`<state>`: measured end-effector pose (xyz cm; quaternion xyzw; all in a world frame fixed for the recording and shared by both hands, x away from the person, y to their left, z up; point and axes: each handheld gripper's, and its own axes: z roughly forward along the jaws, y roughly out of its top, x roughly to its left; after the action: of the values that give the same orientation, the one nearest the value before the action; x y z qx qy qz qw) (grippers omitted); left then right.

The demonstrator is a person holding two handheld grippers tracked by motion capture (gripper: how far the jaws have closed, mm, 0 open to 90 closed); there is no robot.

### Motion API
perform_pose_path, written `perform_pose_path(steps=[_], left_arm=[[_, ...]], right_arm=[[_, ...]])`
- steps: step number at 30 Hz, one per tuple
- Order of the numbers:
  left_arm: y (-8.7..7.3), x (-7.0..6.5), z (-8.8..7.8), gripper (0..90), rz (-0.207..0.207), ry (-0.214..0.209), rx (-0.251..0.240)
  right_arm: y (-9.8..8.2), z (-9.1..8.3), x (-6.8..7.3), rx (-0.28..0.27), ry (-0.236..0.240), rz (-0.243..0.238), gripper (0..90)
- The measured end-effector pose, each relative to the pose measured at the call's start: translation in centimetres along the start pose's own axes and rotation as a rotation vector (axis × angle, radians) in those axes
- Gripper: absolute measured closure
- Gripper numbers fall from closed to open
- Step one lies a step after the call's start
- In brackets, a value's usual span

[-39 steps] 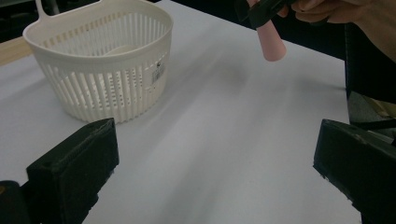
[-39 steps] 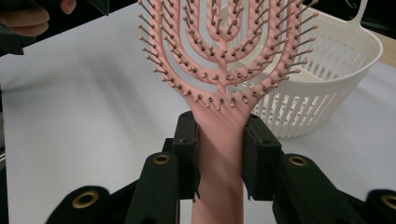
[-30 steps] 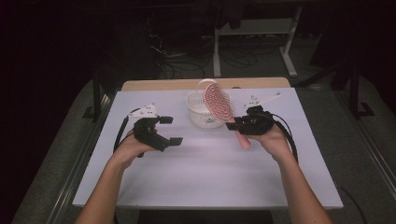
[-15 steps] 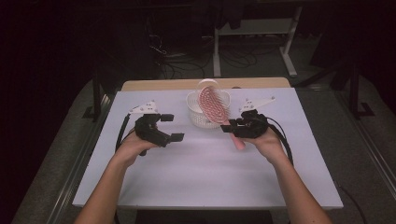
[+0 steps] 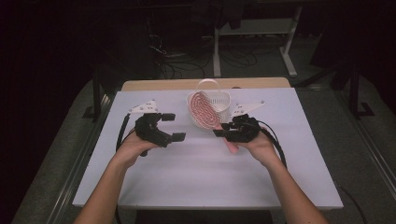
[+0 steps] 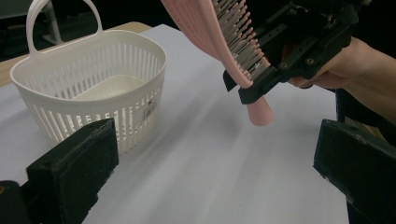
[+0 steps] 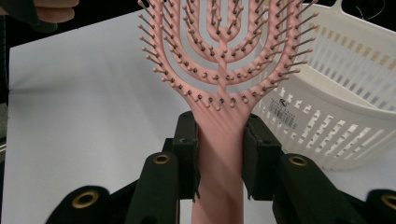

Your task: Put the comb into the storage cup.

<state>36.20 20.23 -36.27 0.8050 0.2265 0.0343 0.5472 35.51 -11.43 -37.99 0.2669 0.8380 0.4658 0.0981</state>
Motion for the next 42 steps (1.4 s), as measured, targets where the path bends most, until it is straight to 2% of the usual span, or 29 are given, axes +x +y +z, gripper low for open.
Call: perform_pose_path(steps=[19,42], left_arm=[[0.4,-0.2,0.0,0.1,-0.016,0.010,-0.009],[0.4,-0.8,1.2,0.4,-0.032,0.020,0.008]], right_arm=[[-0.1,2.5,1.9,0.026,0.029,-0.039,68.7],[0.1,3.7,3.6,-0.004,0.067,-0.077,68.7]])
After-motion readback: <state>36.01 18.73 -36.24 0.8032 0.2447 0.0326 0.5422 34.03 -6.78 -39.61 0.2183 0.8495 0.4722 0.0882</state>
